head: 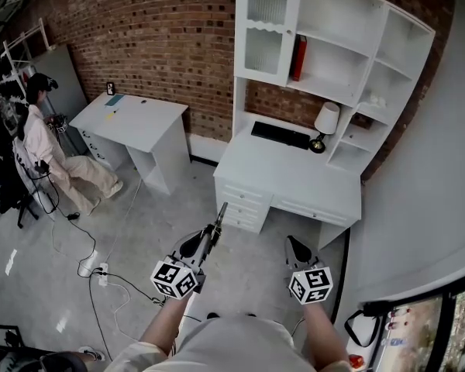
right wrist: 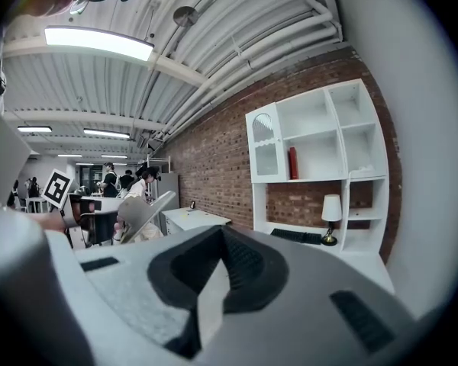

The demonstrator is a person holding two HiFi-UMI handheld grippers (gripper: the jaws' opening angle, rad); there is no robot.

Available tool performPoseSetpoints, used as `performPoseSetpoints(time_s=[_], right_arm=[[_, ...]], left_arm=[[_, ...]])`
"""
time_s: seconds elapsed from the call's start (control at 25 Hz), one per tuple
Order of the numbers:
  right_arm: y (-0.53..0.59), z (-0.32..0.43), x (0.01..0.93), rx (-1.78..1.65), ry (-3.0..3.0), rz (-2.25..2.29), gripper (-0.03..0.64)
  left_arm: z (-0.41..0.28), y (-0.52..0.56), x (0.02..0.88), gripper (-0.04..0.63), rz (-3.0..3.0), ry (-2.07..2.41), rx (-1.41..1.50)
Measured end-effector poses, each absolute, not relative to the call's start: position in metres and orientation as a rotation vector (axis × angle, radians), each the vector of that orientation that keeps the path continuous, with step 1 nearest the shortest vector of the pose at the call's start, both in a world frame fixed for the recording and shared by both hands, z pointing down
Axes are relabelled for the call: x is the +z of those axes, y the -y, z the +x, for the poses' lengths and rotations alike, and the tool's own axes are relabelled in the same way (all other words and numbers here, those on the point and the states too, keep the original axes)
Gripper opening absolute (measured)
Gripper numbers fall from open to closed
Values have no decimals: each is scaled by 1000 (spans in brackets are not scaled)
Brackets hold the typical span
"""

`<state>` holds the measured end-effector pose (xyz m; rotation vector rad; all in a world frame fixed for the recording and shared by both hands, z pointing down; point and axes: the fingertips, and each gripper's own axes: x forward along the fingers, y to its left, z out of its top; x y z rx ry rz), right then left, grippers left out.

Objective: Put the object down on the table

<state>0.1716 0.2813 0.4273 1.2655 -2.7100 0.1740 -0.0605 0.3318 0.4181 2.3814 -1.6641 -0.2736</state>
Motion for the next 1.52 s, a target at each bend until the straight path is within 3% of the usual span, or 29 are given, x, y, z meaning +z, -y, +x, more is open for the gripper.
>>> performPoseSetpoints(time_s=[0.84, 1.52], right_arm=[[-286, 102, 447, 210, 2669, 1304, 3], [-214, 98, 472, 271, 2622, 1226, 3]], left_arm=[[-130, -342, 440, 17, 2388, 1624, -233], [-128, -277, 457, 17, 2329, 1631, -229]])
